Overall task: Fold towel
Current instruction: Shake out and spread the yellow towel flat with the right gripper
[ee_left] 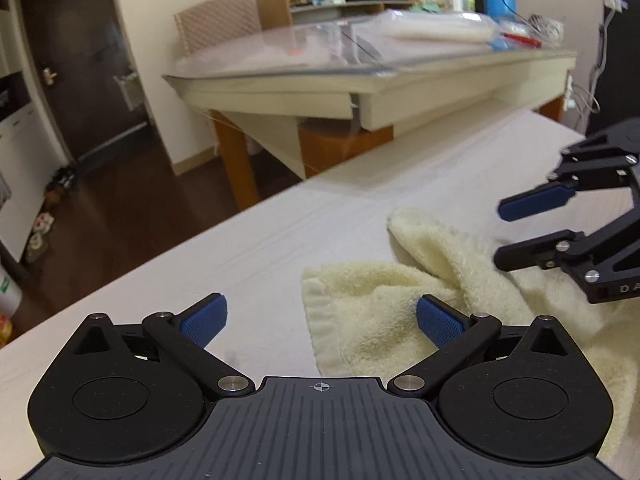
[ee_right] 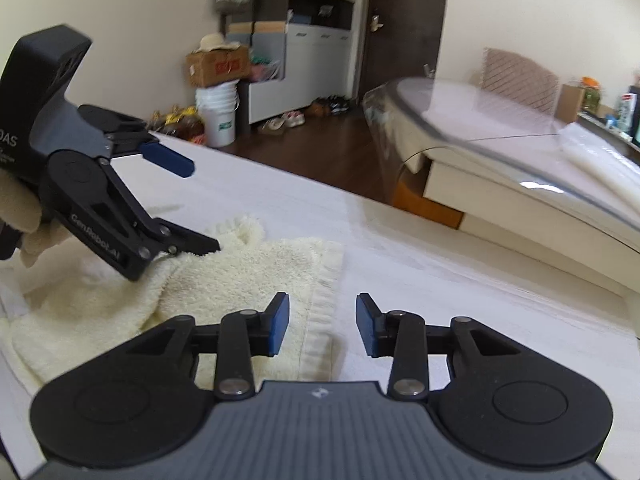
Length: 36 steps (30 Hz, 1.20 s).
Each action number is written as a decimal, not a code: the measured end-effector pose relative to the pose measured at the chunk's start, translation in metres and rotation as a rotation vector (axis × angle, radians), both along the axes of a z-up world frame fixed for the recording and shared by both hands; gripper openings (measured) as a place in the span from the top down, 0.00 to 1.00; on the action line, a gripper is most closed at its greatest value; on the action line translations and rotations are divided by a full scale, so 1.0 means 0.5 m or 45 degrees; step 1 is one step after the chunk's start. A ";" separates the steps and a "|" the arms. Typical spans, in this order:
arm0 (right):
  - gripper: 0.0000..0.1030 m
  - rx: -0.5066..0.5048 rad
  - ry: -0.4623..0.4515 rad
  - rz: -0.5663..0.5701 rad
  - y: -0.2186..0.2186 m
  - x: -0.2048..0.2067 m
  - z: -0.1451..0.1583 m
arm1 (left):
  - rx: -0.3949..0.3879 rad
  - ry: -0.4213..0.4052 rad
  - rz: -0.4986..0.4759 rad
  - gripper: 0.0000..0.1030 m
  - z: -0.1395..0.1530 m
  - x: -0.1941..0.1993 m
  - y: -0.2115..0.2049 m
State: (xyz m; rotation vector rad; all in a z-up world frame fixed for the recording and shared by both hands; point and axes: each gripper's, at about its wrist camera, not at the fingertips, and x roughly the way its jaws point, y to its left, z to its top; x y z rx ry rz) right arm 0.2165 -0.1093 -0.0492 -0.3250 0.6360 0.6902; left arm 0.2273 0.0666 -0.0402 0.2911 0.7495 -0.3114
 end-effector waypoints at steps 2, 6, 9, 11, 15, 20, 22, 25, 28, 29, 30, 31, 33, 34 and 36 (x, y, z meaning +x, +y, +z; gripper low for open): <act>0.62 -0.052 0.002 0.022 0.010 -0.002 -0.007 | 0.032 0.004 -0.011 0.00 -0.008 -0.005 -0.004; 0.62 -0.182 -0.087 0.020 0.011 -0.027 -0.006 | 0.082 -0.015 0.057 0.00 -0.008 -0.022 0.005; 0.61 -0.284 -0.170 -0.036 -0.004 -0.046 -0.011 | 0.127 -0.044 0.110 0.00 -0.008 -0.041 0.020; 0.61 -0.292 -0.171 -0.082 -0.023 -0.054 -0.012 | 0.142 -0.050 0.159 0.00 -0.009 -0.053 0.038; 0.61 -0.307 -0.172 -0.179 -0.068 -0.078 -0.013 | 0.151 -0.047 0.244 0.00 -0.005 -0.078 0.068; 0.61 -0.334 -0.161 -0.256 -0.101 -0.111 -0.011 | 0.191 -0.047 0.279 0.00 0.003 -0.103 0.075; 0.61 -0.342 -0.153 -0.271 -0.106 -0.118 -0.007 | 0.241 -0.043 0.276 0.00 0.008 -0.108 0.068; 0.61 -0.327 -0.138 -0.277 -0.117 -0.125 0.003 | 0.268 -0.055 0.269 0.00 0.017 -0.107 0.057; 0.59 -0.217 -0.150 -0.257 -0.118 -0.109 0.025 | 0.200 -0.071 0.262 0.00 0.032 -0.089 0.052; 0.59 -0.195 -0.156 -0.250 -0.114 -0.101 0.029 | 0.175 -0.071 0.265 0.00 0.034 -0.076 0.050; 0.58 -0.171 -0.170 -0.239 -0.106 -0.089 0.032 | 0.170 -0.080 0.265 0.00 0.035 -0.064 0.046; 0.57 -0.159 -0.176 -0.226 -0.093 -0.075 0.032 | 0.163 -0.085 0.262 0.00 0.034 -0.052 0.042; 0.57 -0.144 -0.163 -0.201 -0.072 -0.050 0.026 | 0.141 -0.075 0.238 0.00 0.028 -0.031 0.035; 0.57 -0.128 -0.150 -0.177 -0.060 -0.035 0.021 | 0.127 -0.059 0.229 0.00 0.023 -0.022 0.033; 0.57 -0.143 -0.129 -0.151 -0.041 -0.016 0.006 | 0.134 -0.035 0.214 0.00 0.010 -0.007 0.026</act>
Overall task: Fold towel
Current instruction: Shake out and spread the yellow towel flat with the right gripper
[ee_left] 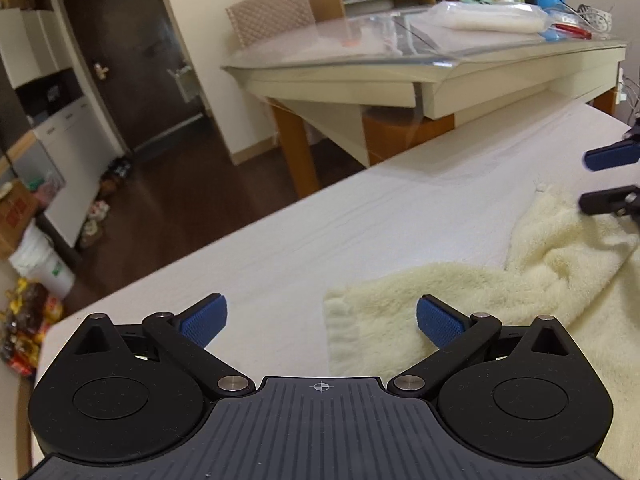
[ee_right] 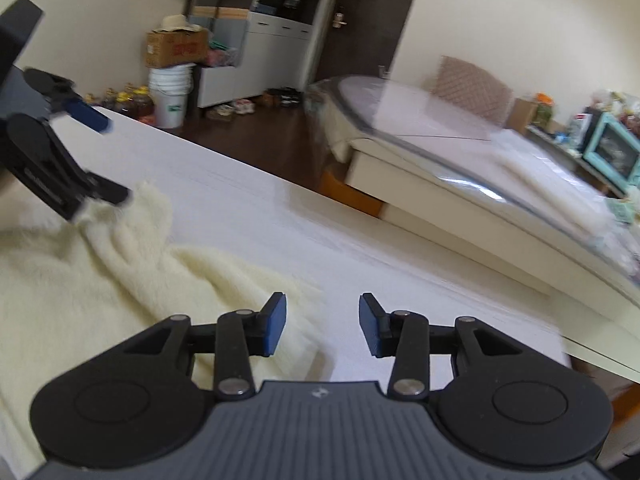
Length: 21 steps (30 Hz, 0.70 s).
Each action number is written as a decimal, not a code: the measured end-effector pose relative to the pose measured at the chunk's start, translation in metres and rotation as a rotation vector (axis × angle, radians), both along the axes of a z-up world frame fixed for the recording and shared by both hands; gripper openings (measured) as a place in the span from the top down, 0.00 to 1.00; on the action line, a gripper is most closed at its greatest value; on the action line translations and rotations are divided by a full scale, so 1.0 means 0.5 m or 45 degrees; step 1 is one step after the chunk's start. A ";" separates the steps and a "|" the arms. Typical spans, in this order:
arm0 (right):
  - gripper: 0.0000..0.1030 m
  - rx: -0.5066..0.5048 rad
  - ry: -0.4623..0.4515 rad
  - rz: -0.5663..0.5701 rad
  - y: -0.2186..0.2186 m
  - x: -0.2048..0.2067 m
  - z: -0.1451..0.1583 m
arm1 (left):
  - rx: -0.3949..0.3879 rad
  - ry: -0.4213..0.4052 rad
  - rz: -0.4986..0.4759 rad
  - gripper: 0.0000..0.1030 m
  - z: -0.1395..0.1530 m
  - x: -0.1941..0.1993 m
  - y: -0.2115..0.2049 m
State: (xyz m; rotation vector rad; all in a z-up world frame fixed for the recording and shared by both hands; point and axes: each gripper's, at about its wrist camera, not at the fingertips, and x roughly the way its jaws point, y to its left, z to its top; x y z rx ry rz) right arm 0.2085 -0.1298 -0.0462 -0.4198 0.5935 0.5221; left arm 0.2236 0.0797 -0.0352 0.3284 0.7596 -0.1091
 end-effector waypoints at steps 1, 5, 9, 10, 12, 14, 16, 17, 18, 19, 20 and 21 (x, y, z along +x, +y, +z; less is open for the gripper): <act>0.57 -0.012 0.011 0.009 0.009 0.008 -0.008 | 0.010 0.007 -0.004 0.00 -0.006 0.004 -0.003; 0.56 -0.063 -0.013 -0.031 0.011 0.019 -0.019 | 0.030 -0.012 0.057 0.00 -0.012 0.002 0.008; 0.53 -0.092 -0.056 -0.161 -0.025 0.044 -0.027 | 0.066 -0.044 0.207 0.00 -0.018 0.011 0.042; 0.53 -0.103 -0.065 -0.203 -0.036 0.049 -0.028 | 0.062 -0.044 0.240 0.00 -0.018 0.012 0.052; 0.52 -0.120 -0.084 -0.242 -0.048 0.054 -0.031 | 0.059 -0.043 0.270 0.00 -0.017 0.010 0.062; 0.52 -0.130 -0.081 -0.267 -0.056 0.055 -0.031 | 0.062 -0.044 0.278 0.00 -0.016 0.006 0.066; 0.53 -0.118 -0.086 -0.278 -0.059 0.050 -0.026 | 0.084 -0.052 0.273 0.00 -0.011 -0.004 0.062; 0.53 -0.084 -0.086 -0.254 -0.064 0.040 -0.021 | 0.075 -0.056 0.265 0.00 -0.006 -0.010 0.061; 0.53 -0.050 -0.085 -0.223 -0.068 0.027 -0.014 | 0.061 -0.060 0.255 0.00 -0.001 -0.017 0.061; 0.53 -0.016 -0.085 -0.191 -0.072 0.014 -0.008 | 0.038 -0.061 0.242 0.00 0.007 -0.027 0.062; 0.53 0.014 -0.077 -0.155 -0.076 -0.005 -0.003 | 0.021 -0.068 0.227 0.00 0.015 -0.039 0.061; 0.52 0.043 -0.067 -0.116 -0.081 -0.027 0.002 | 0.007 -0.074 0.213 0.00 0.021 -0.050 0.060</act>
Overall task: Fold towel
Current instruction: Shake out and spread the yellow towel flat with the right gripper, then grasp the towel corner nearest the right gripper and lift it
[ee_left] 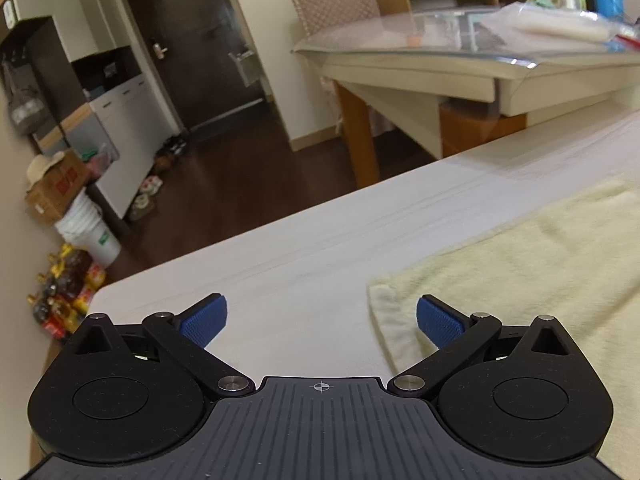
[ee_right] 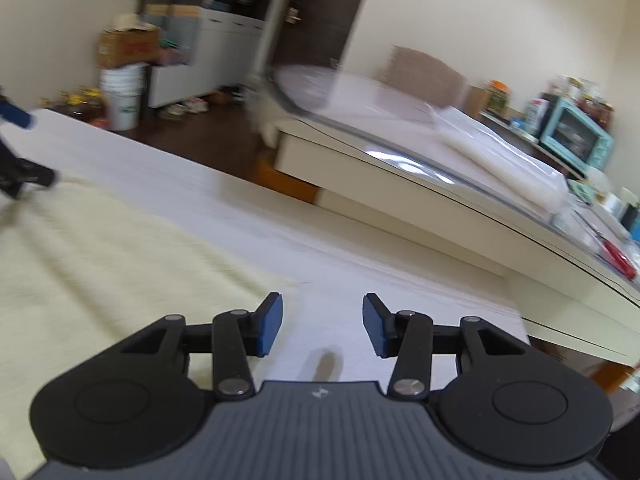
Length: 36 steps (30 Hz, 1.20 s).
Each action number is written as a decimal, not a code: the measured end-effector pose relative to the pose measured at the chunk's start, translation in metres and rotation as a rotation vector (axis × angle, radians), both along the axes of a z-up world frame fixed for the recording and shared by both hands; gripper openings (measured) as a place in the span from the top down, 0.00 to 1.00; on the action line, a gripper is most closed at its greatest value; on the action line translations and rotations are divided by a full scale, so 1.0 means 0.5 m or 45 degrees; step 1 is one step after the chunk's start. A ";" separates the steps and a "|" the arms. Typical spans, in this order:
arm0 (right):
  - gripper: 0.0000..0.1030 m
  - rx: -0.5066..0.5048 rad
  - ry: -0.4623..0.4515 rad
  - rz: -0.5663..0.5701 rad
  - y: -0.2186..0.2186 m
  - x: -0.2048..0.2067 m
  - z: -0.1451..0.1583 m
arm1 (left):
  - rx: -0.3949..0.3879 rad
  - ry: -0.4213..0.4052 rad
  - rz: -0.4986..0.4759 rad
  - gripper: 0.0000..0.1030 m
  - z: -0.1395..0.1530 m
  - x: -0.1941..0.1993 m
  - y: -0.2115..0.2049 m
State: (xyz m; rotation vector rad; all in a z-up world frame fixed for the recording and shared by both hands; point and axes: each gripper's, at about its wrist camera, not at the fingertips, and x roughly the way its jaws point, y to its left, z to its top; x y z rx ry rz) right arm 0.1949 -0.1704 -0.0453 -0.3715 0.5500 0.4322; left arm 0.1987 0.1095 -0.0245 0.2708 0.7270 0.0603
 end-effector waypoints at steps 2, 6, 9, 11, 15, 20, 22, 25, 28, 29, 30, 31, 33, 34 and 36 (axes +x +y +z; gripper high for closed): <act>0.52 0.056 0.017 0.079 -0.010 -0.044 0.009 | -0.028 -0.010 -0.058 0.00 0.016 -0.033 -0.010; 0.50 0.119 0.042 0.252 -0.028 -0.146 0.019 | -0.051 0.001 -0.206 0.00 0.022 -0.102 -0.049; 0.49 0.112 0.067 0.398 -0.043 -0.227 0.025 | 0.004 0.011 -0.282 0.00 0.007 -0.147 -0.083; 0.49 0.063 0.080 0.474 -0.042 -0.261 0.023 | 0.022 0.025 -0.290 0.00 -0.004 -0.156 -0.093; 0.48 -0.159 0.078 0.636 -0.024 -0.330 0.003 | 0.051 0.075 -0.267 0.00 -0.026 -0.172 -0.096; 0.49 -0.369 0.023 0.721 0.003 -0.354 -0.022 | 0.057 0.091 -0.242 0.00 -0.023 -0.193 -0.089; 0.49 -0.456 -0.017 0.756 0.017 -0.355 -0.035 | 0.074 0.093 -0.241 0.00 -0.021 -0.203 -0.086; 0.51 -0.561 -0.026 0.808 0.031 -0.356 -0.055 | 0.077 0.079 -0.206 0.00 -0.013 -0.215 -0.072; 0.59 -0.622 -0.059 0.826 0.027 -0.371 -0.065 | 0.062 0.065 -0.173 0.00 -0.001 -0.226 -0.054; 0.63 -0.625 -0.064 0.822 0.024 -0.373 -0.064 | 0.051 0.061 -0.164 0.00 0.004 -0.229 -0.045; 0.67 -0.630 -0.066 0.818 0.020 -0.377 -0.063 | 0.046 0.061 -0.162 0.00 0.007 -0.234 -0.038; 0.72 -0.637 -0.069 0.815 0.014 -0.382 -0.062 | 0.046 0.065 -0.167 0.00 0.010 -0.238 -0.033; 0.83 -0.651 -0.080 0.804 0.005 -0.397 -0.061 | 0.041 0.077 -0.193 0.00 0.015 -0.250 -0.027; 0.87 -0.656 -0.079 0.800 0.001 -0.404 -0.059 | 0.037 0.084 -0.211 0.00 0.017 -0.256 -0.025; 0.87 -0.654 -0.069 0.792 -0.004 -0.413 -0.055 | 0.003 0.110 -0.269 0.00 0.021 -0.271 -0.023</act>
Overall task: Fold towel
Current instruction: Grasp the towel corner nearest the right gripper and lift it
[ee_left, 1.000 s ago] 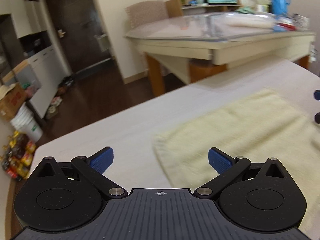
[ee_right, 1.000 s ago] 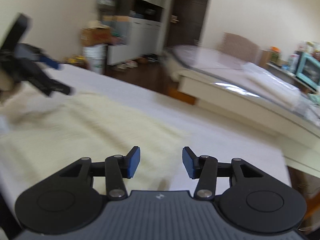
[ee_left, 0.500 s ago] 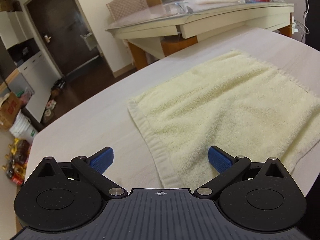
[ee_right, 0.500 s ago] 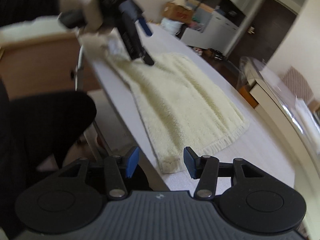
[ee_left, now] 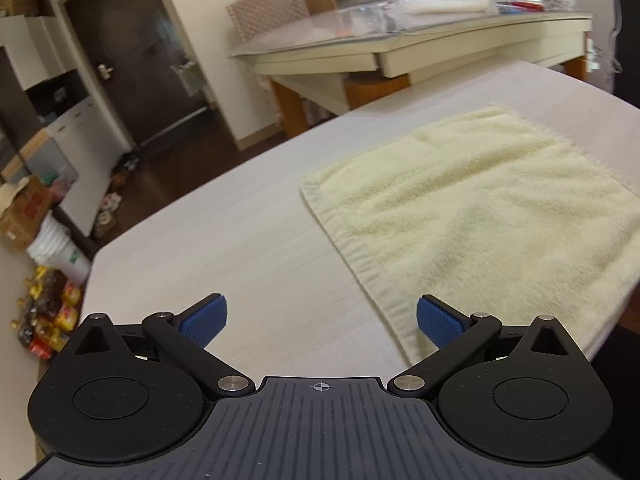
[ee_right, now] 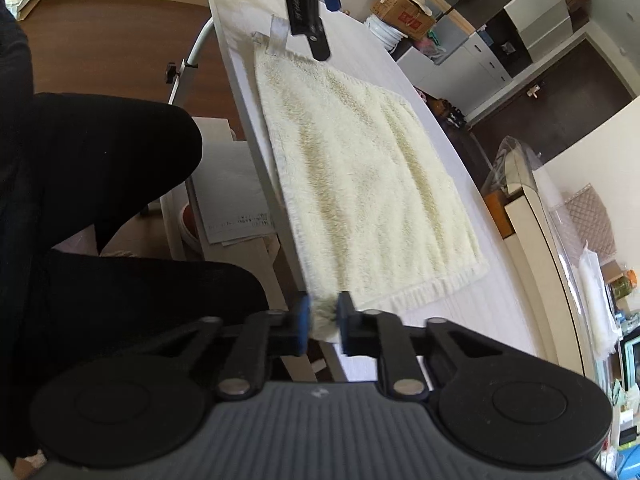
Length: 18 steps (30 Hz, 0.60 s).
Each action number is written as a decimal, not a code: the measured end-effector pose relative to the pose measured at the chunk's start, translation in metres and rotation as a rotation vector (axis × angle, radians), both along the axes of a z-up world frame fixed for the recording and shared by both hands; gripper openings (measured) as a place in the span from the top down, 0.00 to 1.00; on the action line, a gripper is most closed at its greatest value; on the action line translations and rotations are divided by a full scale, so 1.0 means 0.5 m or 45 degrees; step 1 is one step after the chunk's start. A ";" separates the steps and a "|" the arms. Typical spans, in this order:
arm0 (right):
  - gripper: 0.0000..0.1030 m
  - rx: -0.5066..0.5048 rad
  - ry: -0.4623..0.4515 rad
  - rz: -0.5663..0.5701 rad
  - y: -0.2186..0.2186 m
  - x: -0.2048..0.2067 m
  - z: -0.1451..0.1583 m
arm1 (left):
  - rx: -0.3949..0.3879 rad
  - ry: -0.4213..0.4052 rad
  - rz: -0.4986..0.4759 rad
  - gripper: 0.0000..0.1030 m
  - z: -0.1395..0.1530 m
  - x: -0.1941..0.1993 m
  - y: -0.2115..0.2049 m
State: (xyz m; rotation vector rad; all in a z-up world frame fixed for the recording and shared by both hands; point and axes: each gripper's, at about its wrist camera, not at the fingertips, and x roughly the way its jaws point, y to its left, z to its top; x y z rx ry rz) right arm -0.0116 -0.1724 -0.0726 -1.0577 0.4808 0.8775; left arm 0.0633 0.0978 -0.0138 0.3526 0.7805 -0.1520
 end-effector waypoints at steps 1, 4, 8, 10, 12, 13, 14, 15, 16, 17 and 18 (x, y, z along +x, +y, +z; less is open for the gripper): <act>0.87 -0.006 -0.007 -0.001 -0.002 -0.005 -0.001 | -0.018 0.016 -0.030 0.00 0.001 -0.006 -0.001; 0.87 -0.016 -0.033 -0.007 -0.002 -0.015 -0.003 | 0.021 0.053 -0.094 0.00 -0.009 -0.020 -0.013; 0.87 -0.022 -0.074 -0.007 -0.001 -0.022 0.005 | 0.087 0.082 -0.132 0.00 -0.024 -0.034 -0.026; 0.87 -0.028 -0.097 -0.010 -0.004 -0.026 0.014 | 0.088 0.098 -0.138 0.00 -0.022 -0.041 -0.024; 0.87 -0.031 -0.131 -0.004 -0.009 -0.032 0.026 | 0.092 0.105 -0.145 0.00 -0.020 -0.050 -0.023; 0.87 -0.032 -0.157 0.003 -0.010 -0.035 0.032 | 0.087 0.110 -0.141 0.00 -0.020 -0.050 -0.021; 0.87 -0.045 -0.190 0.017 -0.009 -0.037 0.037 | 0.079 0.115 -0.133 0.00 -0.020 -0.050 -0.020; 0.87 -0.063 -0.224 0.035 -0.008 -0.040 0.042 | 0.070 0.121 -0.124 0.00 -0.021 -0.050 -0.019; 0.87 -0.082 -0.266 0.056 -0.006 -0.042 0.046 | 0.061 0.126 -0.115 0.00 -0.021 -0.051 -0.017; 0.87 -0.101 -0.312 0.078 -0.004 -0.043 0.050 | 0.053 0.130 -0.105 0.00 -0.021 -0.051 -0.016; 0.87 -0.120 -0.357 0.100 -0.001 -0.045 0.054 | 0.046 0.129 -0.093 0.00 -0.022 -0.052 -0.016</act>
